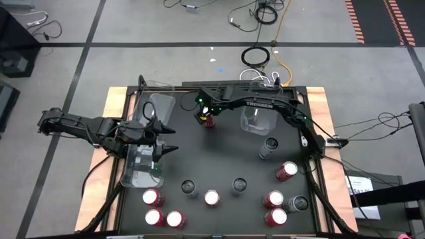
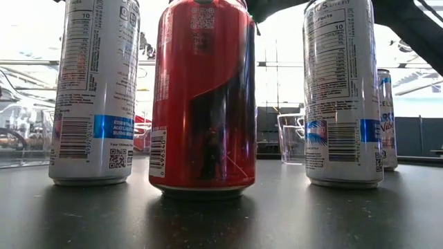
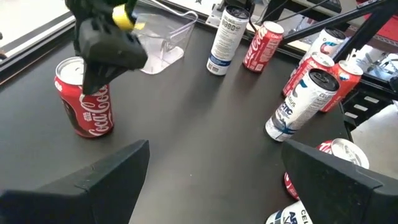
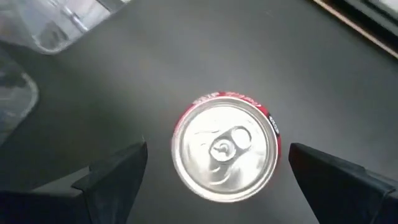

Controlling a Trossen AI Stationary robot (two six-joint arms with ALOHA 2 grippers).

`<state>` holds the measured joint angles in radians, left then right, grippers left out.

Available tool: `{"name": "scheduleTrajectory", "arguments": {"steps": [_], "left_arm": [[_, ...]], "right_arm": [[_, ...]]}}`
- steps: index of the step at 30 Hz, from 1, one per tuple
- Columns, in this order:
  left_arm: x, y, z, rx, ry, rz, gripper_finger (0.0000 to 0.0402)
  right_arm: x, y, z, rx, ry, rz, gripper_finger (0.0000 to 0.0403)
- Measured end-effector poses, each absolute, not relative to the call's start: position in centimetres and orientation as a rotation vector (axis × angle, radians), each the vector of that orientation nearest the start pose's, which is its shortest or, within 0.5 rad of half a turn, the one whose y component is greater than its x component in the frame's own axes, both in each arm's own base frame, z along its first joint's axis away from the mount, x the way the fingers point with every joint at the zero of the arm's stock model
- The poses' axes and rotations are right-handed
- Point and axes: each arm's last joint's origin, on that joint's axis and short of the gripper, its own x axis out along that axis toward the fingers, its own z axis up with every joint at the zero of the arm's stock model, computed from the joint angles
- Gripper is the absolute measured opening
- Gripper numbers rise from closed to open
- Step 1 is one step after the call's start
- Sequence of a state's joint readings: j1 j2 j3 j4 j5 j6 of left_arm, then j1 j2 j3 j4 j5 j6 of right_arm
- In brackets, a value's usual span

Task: Sort soda cans
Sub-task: Move the top red soda can to the middle right of the table

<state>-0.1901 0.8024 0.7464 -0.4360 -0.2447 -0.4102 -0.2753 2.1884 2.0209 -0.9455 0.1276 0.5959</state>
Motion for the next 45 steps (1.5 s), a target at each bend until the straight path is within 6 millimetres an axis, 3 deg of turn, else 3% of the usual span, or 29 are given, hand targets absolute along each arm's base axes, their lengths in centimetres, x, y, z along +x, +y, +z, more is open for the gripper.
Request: {"name": "scheduleTrajectory", "arguments": {"steps": [19,26,33,39,45], "left_arm": [[16.6,-2.5,29.2,-0.286,0.484,0.154,0.0374],[16.6,-2.5,29.2,-0.290,0.483,0.155,0.0373],[16.6,-2.5,29.2,-0.290,0.485,0.155,0.0373],[16.6,-2.5,29.2,-0.289,0.487,0.156,0.0373],[16.6,-2.5,29.2,-0.283,0.489,0.154,0.0373]], "right_arm": [[44.8,-15.0,22.1,0.598,1.076,-0.724,0.0377],[44.8,-15.0,22.0,0.558,1.069,-0.758,0.0374],[44.8,-15.1,22.0,0.558,1.070,-0.766,0.0291],[44.5,-14.4,22.5,0.537,1.100,-0.743,0.0283],[43.3,-12.6,25.4,0.541,1.105,-0.739,0.0283]]}}
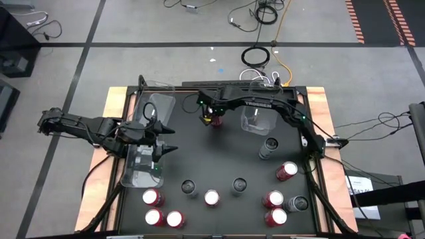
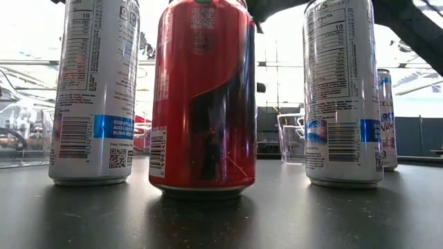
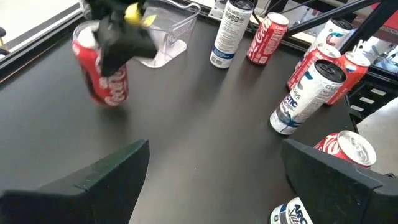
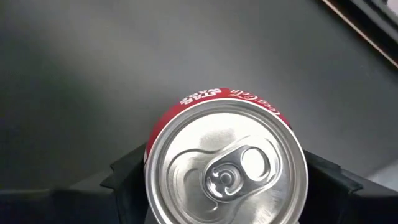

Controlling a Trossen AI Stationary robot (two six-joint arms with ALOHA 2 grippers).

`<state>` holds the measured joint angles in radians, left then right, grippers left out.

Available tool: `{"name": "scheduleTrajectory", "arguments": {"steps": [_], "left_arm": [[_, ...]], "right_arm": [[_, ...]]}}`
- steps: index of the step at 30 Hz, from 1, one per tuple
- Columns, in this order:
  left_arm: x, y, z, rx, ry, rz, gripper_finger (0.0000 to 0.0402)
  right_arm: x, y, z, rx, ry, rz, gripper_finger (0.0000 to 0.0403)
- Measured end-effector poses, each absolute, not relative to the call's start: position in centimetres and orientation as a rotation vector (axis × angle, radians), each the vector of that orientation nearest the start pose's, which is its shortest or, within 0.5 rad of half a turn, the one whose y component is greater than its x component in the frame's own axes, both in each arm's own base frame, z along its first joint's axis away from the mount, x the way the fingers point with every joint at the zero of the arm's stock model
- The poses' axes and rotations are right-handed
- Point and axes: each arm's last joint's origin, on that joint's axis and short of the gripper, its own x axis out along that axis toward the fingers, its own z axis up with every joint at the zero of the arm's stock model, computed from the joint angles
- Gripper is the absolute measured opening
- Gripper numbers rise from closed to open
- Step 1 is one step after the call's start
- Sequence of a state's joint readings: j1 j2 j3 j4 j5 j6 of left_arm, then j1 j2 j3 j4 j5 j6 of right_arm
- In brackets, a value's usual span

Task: Sort soda cans
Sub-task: Move the top red soda can to the middle right of the table

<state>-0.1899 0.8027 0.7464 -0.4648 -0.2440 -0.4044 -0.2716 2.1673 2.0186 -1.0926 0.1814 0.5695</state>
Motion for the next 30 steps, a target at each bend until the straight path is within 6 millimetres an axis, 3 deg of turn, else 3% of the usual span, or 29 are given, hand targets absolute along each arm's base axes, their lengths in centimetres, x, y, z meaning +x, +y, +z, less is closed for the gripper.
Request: {"name": "scheduleTrajectory", "arguments": {"steps": [3,8,16,22,25,30], "left_arm": [[16.6,-2.5,29.2,-0.287,0.489,0.156,0.0373],[16.6,-2.5,29.2,-0.289,0.489,0.156,0.0373],[16.6,-2.5,29.2,-0.289,0.489,0.156,0.0374],[16.6,-2.5,29.2,-0.283,0.490,0.154,0.0373],[16.6,-2.5,29.2,-0.284,0.490,0.154,0.0374],[16.6,-2.5,29.2,-0.284,0.489,0.154,0.0373]], "right_arm": [[42.7,-10.8,27.4,0.526,1.076,-0.747,0.0285],[40.6,-6.2,31.5,0.469,1.017,-0.788,0.0287],[35.0,3.1,37.9,0.508,0.837,-0.841,0.0288],[30.4,10.1,39.0,0.594,0.753,-0.915,0.0289],[29.2,13.1,38.8,0.665,0.718,-0.883,0.0289],[28.0,16.2,37.6,0.750,0.672,-0.901,0.0289]]}}
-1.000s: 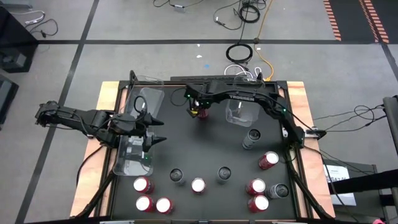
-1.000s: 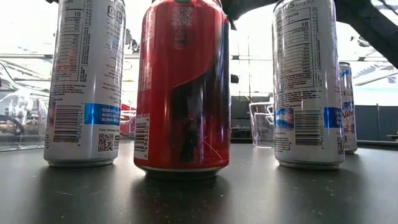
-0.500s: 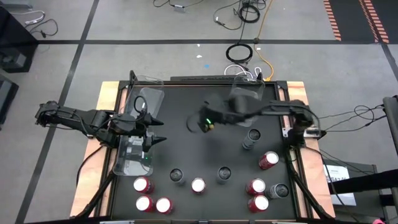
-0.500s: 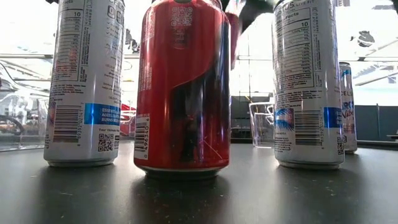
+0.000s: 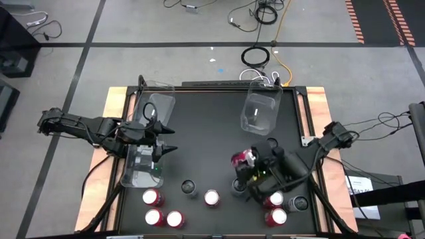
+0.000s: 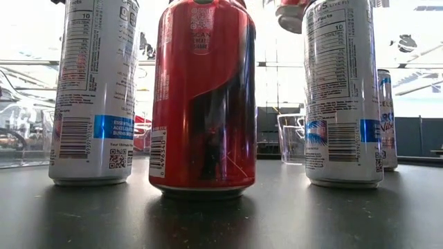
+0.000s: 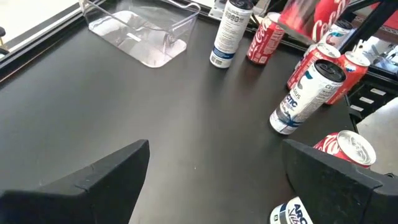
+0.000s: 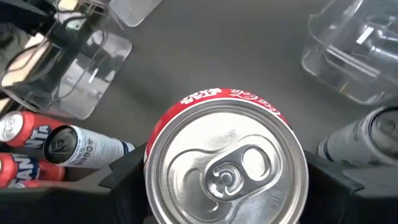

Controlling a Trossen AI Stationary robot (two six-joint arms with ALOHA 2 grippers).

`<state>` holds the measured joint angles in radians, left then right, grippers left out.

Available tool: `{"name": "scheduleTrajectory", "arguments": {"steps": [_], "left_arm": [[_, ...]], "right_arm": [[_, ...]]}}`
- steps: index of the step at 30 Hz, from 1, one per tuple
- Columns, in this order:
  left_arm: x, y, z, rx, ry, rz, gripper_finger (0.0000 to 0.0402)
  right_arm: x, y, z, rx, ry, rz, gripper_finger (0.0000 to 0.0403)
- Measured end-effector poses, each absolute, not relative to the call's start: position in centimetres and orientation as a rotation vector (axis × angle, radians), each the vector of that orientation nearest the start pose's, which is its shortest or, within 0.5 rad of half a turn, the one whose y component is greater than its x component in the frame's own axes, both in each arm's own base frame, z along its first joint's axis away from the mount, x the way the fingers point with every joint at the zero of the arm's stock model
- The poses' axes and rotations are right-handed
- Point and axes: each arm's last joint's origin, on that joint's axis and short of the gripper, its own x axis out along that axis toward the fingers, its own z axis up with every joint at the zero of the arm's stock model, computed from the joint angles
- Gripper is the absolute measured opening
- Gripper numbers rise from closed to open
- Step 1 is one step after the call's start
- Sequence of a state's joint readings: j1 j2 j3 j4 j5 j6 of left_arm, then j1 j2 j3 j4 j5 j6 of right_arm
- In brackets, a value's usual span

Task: Sort soda cans
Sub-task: Move the top red soda can to the middle right of the table

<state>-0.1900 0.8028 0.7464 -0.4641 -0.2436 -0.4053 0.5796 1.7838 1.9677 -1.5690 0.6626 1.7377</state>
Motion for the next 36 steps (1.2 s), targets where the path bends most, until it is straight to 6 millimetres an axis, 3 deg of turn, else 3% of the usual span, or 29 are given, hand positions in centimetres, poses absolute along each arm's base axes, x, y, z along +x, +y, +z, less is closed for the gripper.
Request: {"name": "scheduleTrajectory", "arguments": {"steps": [10,21,36], "left_arm": [[16.6,-2.5,29.2,-0.285,0.487,0.154,0.0374],[16.6,-2.5,29.2,-0.291,0.486,0.155,0.0373],[16.7,-2.5,29.3,-0.295,0.478,0.154,0.0373]], "right_arm": [[26.3,18.3,34.7,0.743,0.690,-0.947,0.0290],[23.7,17.2,30.6,0.690,0.821,-1.053,0.0290],[23.9,16.7,23.7,0.632,0.919,-1.020,0.0291]]}}
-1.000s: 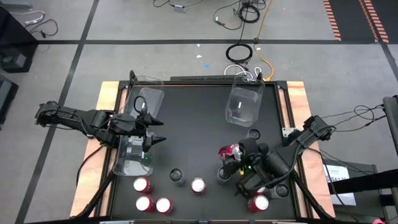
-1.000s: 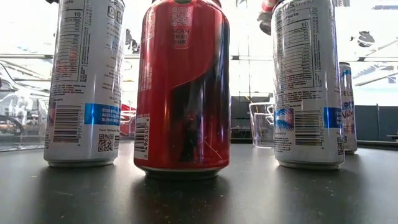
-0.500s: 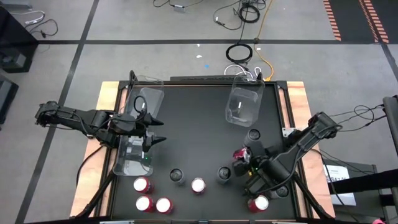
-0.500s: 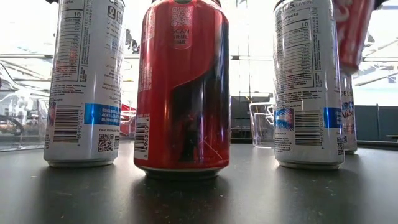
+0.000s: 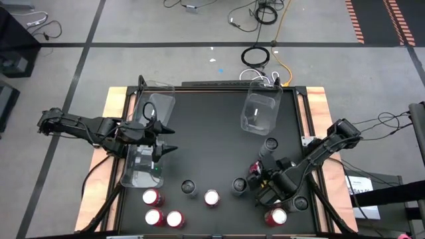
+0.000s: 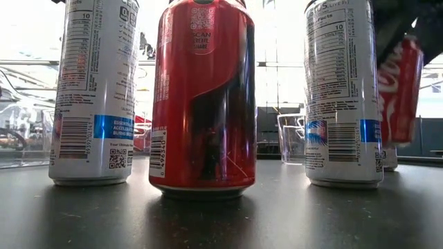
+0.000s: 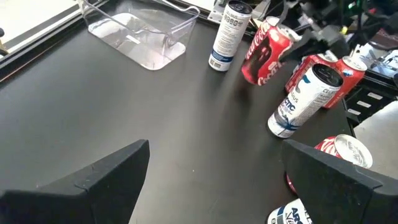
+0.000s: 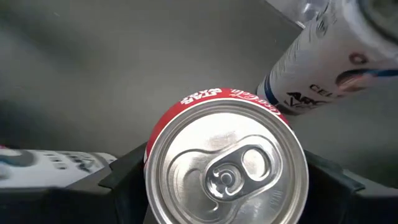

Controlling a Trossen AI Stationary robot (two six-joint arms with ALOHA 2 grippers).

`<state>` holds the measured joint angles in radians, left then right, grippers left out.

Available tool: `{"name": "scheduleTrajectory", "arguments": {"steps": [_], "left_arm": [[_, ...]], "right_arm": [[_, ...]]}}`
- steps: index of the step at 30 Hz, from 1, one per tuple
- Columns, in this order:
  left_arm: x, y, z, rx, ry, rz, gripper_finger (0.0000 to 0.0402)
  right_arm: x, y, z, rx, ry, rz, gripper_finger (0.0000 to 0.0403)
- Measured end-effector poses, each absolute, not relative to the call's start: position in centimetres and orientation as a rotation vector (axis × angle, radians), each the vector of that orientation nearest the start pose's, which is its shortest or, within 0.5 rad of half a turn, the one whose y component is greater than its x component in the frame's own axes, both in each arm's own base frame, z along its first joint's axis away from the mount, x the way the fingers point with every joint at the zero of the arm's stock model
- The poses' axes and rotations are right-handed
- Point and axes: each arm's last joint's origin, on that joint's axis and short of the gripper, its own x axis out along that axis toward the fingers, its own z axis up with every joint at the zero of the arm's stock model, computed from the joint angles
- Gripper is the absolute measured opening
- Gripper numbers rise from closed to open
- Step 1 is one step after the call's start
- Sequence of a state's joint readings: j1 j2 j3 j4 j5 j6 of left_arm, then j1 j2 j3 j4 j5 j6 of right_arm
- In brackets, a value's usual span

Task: Sort soda cans
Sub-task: Move the top red soda can to the middle right of the table

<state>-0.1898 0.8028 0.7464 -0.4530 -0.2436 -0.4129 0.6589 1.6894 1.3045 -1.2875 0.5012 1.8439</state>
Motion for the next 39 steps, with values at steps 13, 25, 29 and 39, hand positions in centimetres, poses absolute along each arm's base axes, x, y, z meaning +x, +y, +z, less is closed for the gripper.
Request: {"name": "scheduleTrajectory", "arguments": {"steps": [13,25,29,39], "left_arm": [[16.7,-2.5,29.3,-0.294,0.479,0.154,0.0373],[16.6,-2.5,29.2,-0.292,0.481,0.154,0.0373],[16.6,-2.5,29.2,-0.285,0.483,0.152,0.0373],[16.6,-2.5,29.2,-0.284,0.483,0.152,0.0373]], "right_arm": [[23.7,16.7,21.1,0.702,0.986,-1.001,0.0296],[24.0,17.0,21.0,0.743,0.970,-0.973,0.0354],[24.0,17.1,21.0,0.747,0.977,-0.967,0.0356],[24.0,17.2,20.9,0.741,1.032,-0.943,0.0357]]}}
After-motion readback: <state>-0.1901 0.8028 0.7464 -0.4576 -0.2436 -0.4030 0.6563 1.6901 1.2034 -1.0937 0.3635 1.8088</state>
